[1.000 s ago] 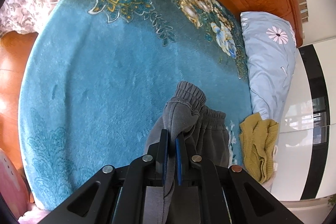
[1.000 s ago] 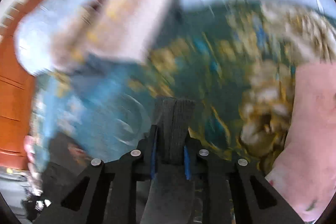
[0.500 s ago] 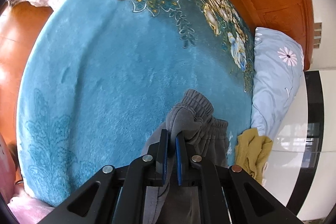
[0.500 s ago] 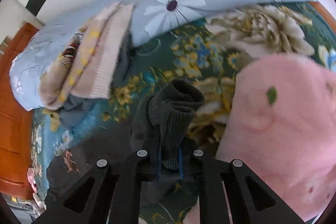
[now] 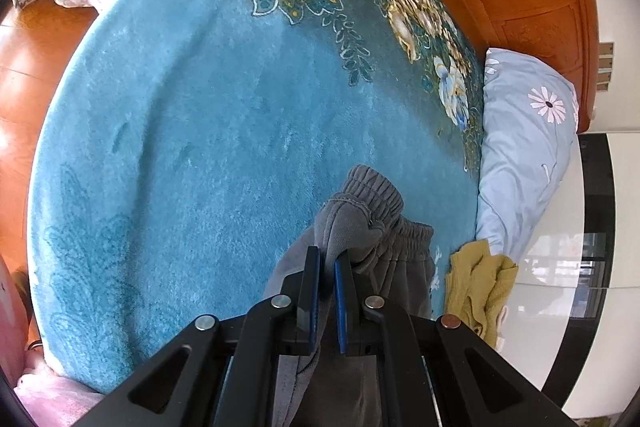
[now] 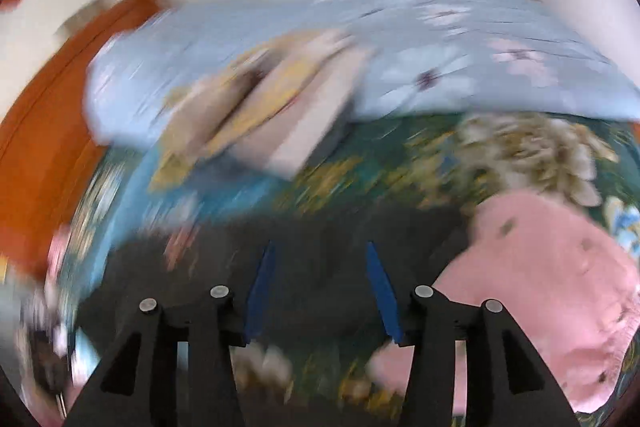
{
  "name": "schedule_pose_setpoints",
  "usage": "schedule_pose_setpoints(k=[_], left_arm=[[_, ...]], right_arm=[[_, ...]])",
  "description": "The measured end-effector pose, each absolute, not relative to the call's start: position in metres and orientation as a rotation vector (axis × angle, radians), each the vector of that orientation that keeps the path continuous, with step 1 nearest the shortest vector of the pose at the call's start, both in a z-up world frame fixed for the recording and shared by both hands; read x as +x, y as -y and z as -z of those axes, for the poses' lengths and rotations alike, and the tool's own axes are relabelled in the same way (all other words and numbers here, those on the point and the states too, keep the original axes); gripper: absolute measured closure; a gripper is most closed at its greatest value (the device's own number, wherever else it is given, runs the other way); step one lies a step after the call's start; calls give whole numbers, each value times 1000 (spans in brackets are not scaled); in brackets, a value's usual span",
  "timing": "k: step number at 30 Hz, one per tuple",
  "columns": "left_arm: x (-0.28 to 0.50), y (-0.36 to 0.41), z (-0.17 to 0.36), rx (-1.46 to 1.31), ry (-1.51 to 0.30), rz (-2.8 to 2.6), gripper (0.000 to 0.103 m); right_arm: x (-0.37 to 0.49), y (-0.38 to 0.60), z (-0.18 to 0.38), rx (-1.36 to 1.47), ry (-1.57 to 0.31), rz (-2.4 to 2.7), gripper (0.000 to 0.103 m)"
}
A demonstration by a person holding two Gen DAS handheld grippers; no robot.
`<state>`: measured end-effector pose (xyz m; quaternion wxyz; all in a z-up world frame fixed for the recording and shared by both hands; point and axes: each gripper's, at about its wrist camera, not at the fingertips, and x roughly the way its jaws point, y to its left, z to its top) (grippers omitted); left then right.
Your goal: Fold clothes
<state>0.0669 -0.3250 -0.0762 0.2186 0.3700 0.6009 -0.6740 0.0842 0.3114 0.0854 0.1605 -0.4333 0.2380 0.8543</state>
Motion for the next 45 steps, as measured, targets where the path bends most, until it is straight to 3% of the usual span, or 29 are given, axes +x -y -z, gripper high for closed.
schedule_pose_setpoints(k=[4, 6, 10, 16, 21, 22, 23, 24, 27, 35, 38, 45], left_arm=[[68, 327, 74, 1042, -1668, 1876, 95], [69, 328, 73, 1049, -1670, 1880, 95], [69, 328, 73, 1058, -1676, 1887, 95], [71, 329, 75, 1054, -1711, 1885, 95], [73, 330, 72, 1058, -1713, 1900, 95], [72, 330, 71, 1058, -1710, 1903, 95], [72, 330, 71, 1058, -1708, 1905, 95], [72, 329, 71, 1057, -1709, 1906, 95], [72, 328, 70, 1052, -1717, 1923, 94], [69, 322, 43, 1031, -1675, 2087, 97], [75, 318, 31, 998, -1795, 2107, 97], [24, 289, 12, 1148, -1799, 2098, 97]], right_arm=[[102, -228, -35, -1692, -611, -2486, 53], [119, -214, -15, -1772, -701, -2407, 53], [165, -239, 2, -1716, -1004, -2170, 53], [218, -255, 37, -1774, -1275, -1883, 53], [220, -257, 71, -1661, -1429, -1794, 53], [219, -258, 73, -1644, -1425, -1790, 57], [218, -258, 74, -1637, -1420, -1779, 72], [217, -259, 74, -1629, -1418, -1775, 87], [208, -264, 60, -1552, -1439, -1822, 97], [175, -316, -58, -1050, -1496, -2160, 99], [174, -332, -94, -941, -1456, -2228, 99], [146, -378, -84, -1012, -1481, -2086, 99]])
